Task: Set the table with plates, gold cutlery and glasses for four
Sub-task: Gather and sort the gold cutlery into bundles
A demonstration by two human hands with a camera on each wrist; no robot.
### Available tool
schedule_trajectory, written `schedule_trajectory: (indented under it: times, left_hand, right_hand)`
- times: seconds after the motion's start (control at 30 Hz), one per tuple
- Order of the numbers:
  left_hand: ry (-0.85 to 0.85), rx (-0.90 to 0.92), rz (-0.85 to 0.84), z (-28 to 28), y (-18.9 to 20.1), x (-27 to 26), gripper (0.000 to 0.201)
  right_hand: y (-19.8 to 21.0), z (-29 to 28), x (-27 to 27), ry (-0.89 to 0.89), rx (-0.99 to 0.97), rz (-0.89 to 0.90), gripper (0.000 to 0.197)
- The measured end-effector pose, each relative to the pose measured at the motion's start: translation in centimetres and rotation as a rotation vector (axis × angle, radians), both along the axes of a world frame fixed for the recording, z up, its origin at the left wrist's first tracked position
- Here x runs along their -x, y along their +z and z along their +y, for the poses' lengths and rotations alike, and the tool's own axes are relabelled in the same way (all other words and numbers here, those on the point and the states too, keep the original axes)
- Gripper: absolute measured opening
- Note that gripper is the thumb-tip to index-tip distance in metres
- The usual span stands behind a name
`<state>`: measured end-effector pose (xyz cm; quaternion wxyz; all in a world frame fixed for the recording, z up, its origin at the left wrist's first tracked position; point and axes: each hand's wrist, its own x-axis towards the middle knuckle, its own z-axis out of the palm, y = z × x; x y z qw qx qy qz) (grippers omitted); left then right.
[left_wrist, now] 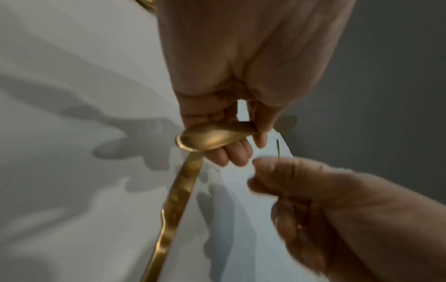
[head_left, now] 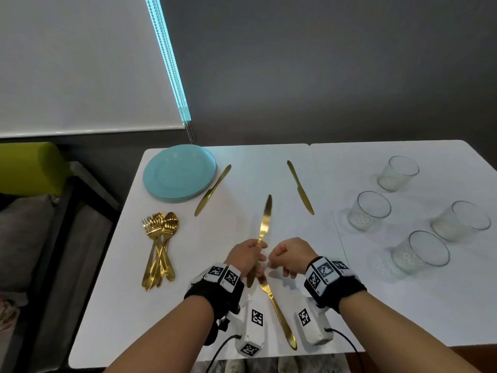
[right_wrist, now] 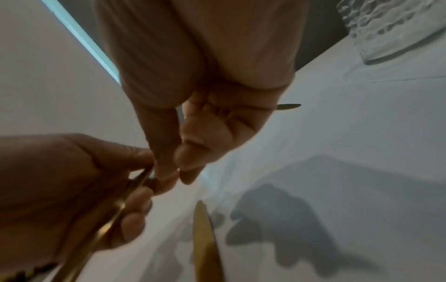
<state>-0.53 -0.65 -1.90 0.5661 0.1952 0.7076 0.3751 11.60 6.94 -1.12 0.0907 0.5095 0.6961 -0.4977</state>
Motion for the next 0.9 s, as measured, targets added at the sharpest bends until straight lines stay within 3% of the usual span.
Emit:
schedule_trajectory:
  times: [0.07, 0.2, 0.33, 0.53, 0.63, 0.9]
  left_hand:
    - [0.073, 0.016, 0.037, -0.3, -0.3, 0.8, 0.021]
    - [0.127, 0.021, 0.108, -0.9, -0.6, 1.9, 0.022]
    - [0.143, 0.027, 0.144, -1.5, -1.0, 2.0, 0.023]
    - [0.138, 0.063, 0.161, -2.3, -1.5, 2.4, 0.023]
    - [0.151, 0.069, 0.148, -2.5, -1.7, 2.6, 0.029]
    - [0.199, -0.036, 0.039, -2.7, -1.0, 3.4, 0.021]
  right_hand:
    - [-0.1, -0.6, 0.2, 0.137, -0.044, -0.163, 0.012]
    - [-1.2, -2.2, 0.4, 0.337, -0.073, -0.421, 0.044]
    - [-2.4, -3.7, 0.7, 0.371, -0.133, -0.507, 0.038]
    - [-2.5, -4.4, 0.9, 0.326, -0.124, -0.537, 0.023]
    - [-2.2, -4.5, 0.9, 0.255, -0.127, -0.552, 0.026]
    - [-1.9, -4.6, 0.0, 0.07, -0.214, -0.522, 0.022]
